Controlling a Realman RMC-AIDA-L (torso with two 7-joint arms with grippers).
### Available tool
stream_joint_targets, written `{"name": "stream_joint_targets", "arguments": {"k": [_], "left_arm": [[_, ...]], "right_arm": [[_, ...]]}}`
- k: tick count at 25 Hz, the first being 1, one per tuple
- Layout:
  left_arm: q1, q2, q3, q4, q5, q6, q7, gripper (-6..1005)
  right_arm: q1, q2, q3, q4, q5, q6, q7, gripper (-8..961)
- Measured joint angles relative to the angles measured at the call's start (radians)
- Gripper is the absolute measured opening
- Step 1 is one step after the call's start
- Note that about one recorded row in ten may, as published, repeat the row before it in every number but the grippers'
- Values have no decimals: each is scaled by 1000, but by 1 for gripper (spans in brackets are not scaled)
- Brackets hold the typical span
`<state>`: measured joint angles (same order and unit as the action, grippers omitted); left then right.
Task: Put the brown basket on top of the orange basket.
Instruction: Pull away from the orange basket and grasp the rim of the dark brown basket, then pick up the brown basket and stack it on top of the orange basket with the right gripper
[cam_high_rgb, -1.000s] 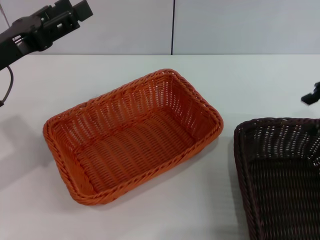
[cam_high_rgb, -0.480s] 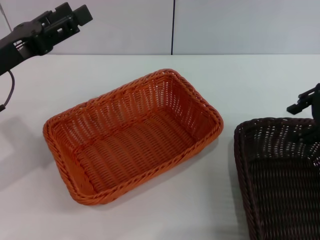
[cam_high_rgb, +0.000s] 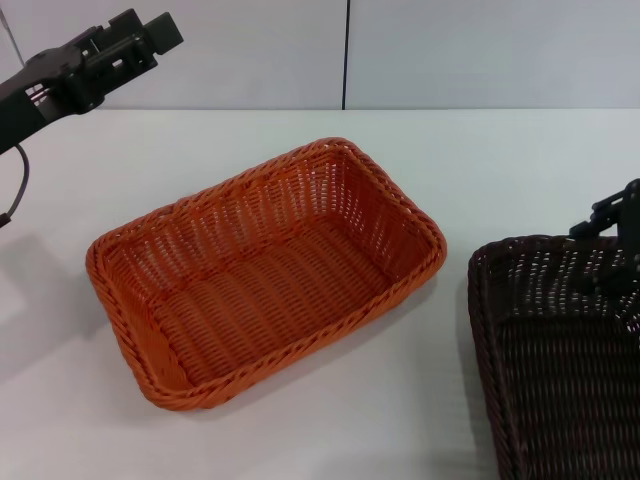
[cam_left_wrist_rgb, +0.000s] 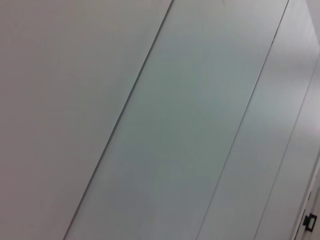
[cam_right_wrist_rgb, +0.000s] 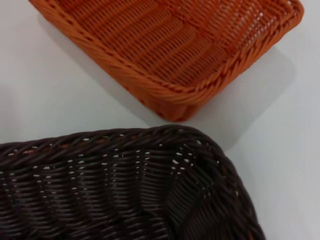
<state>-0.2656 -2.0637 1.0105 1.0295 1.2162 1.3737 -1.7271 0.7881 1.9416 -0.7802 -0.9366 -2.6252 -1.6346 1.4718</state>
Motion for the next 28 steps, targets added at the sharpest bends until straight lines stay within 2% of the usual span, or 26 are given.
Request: {"name": "stream_joint_targets", "arguments": {"k": [7,17,22,26,27,28], "left_arm": [[-4,1,-1,-16,0,-1,7,828],[-9,2,-6,-40,0,1,14,828],[-9,2,-6,-44,0,1,14,828],[-9,2,-6,-50,-20,13,37,828],[-8,4,-8,-53,-35,17,41,828],[-8,4,-8,-53,-35,17,41,828]], "right_arm": [[-1,5,-8,63,1,29,-16,590],[-13,3,-2,75,-5,50,-42,553],[-21,-9,-6,74,-4,32,-62,322],[-23,-19,3,77,1,18,-70,277],[-25,-34,17,79,21,-18,-78,266],[-25,-34,17,79,21,-18,-78,265]]}}
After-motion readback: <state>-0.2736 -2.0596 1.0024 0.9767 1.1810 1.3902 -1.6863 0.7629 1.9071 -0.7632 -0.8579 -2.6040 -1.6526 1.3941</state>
